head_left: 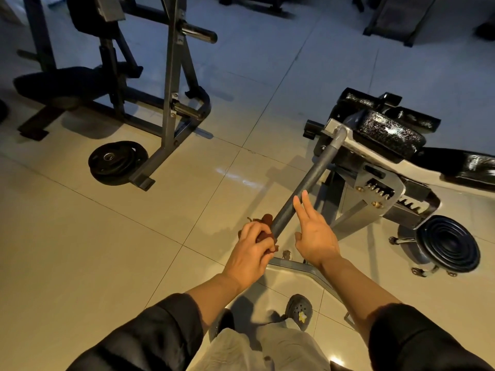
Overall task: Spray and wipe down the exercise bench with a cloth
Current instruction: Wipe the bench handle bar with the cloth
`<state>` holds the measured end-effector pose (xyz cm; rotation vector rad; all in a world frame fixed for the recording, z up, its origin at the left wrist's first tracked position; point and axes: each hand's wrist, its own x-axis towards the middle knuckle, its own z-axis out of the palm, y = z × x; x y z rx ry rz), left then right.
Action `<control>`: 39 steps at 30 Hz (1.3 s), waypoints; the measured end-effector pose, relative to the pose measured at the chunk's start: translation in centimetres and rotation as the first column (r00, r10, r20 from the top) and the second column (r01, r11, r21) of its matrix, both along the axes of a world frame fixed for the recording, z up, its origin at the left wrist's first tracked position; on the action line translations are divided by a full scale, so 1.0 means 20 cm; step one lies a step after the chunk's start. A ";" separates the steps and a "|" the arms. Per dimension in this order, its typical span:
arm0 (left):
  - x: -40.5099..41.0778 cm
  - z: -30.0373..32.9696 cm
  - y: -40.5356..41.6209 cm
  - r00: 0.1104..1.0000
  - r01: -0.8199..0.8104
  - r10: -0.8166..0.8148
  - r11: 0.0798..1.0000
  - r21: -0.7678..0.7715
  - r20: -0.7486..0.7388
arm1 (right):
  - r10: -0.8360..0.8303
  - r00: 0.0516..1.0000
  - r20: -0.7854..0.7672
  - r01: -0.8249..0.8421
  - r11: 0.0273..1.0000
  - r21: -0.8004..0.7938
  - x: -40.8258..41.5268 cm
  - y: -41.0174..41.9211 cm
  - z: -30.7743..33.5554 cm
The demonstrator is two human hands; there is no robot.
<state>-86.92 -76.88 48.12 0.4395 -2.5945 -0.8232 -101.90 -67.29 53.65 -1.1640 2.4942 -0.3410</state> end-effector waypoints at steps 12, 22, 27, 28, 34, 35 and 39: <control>0.08 -0.06 -0.05 0.984 -0.165 0.175 0.944 0.285 -0.010 | 0.008 1.000 -0.001 -0.008 0.999 0.032 -0.02 -0.01 0.01; -0.07 0.06 -0.21 0.921 -0.361 0.389 0.830 0.425 0.021 | 0.025 1.000 0.006 -0.026 0.998 0.051 -0.04 0.00 0.00; -0.33 0.14 -0.09 0.998 -0.019 0.033 0.957 0.291 -0.044 | 0.104 0.993 -0.050 -0.096 0.986 0.133 -0.11 0.03 -0.01; -0.35 0.12 -0.08 0.998 -0.009 0.023 0.968 0.252 -0.053 | 0.105 0.992 -0.074 -0.093 0.985 0.148 -0.15 0.04 0.00; -0.48 0.17 -0.17 0.999 0.018 -0.014 0.994 0.105 -0.043 | 0.064 0.992 -0.105 -0.047 0.986 0.159 -0.43 -0.05 0.14; -0.53 0.19 -0.17 0.999 0.018 -0.014 0.996 0.088 -0.048 | 0.065 0.993 -0.096 -0.049 0.986 0.158 -0.47 -0.07 0.16; -0.71 0.25 -0.19 0.999 0.001 0.003 0.995 0.097 -0.043 | 0.085 0.996 -0.039 -0.079 0.988 0.135 -0.58 -0.10 0.20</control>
